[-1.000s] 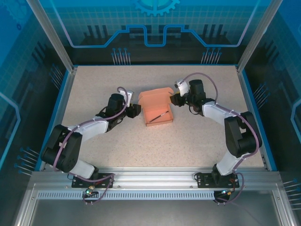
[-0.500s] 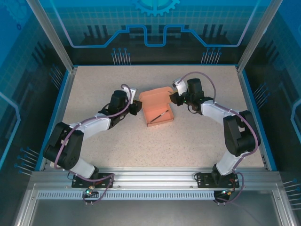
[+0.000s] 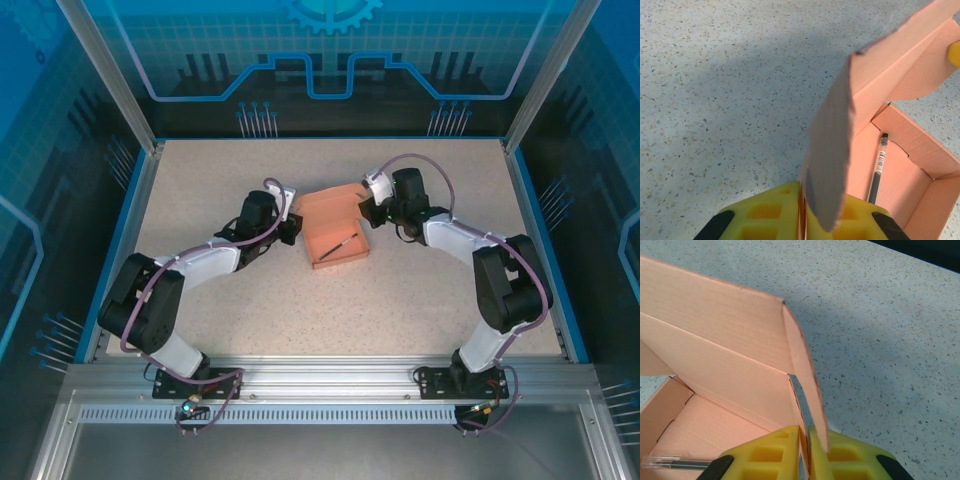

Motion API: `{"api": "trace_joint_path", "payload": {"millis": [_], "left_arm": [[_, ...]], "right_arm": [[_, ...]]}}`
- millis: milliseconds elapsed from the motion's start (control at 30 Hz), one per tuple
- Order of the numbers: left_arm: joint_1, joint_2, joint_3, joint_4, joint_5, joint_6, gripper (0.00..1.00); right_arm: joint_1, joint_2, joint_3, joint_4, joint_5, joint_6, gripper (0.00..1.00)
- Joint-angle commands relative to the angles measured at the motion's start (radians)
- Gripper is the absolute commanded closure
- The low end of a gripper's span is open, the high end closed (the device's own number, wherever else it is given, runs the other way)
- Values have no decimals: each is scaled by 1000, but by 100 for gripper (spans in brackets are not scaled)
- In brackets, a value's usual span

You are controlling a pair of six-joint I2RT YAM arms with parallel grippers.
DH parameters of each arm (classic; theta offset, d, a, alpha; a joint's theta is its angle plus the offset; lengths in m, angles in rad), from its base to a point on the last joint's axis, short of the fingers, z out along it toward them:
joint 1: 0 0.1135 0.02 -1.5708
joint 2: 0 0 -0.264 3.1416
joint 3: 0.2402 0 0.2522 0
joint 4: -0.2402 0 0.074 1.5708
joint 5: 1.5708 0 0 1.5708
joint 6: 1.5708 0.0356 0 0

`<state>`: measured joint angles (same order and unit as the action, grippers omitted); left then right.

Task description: Fold the paper box

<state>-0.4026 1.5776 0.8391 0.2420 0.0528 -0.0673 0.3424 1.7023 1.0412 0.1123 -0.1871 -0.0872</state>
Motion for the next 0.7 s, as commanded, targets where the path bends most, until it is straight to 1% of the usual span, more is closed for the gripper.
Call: {"api": "trace_joint_path", "payload": {"millis": [0,100,167,233,400,467,500,667], "left_arm": [[-12,7,32,-5,-27,20,90],[-15,14,45,-8,-61,9,91],[-18,21,60,-20,-97,-7,94],[-20,25,73,-27,-133,-24,96],[-24,39,114,-41,-234,-84,96],[-25,49,135,-48,-272,-102,98],[-25,57,146,-49,-290,-112,100],[-33,105,201,-53,-371,-153,100]], "right_arm": [[24,-19,6,-6,35,3,88],[44,-27,1,9,73,25,93],[62,-34,-8,27,117,43,98],[82,-41,-12,39,161,64,100],[139,-37,-5,73,301,124,100],[156,-28,0,92,356,160,100],[162,-20,5,103,380,183,100],[193,32,51,118,487,272,100]]}}
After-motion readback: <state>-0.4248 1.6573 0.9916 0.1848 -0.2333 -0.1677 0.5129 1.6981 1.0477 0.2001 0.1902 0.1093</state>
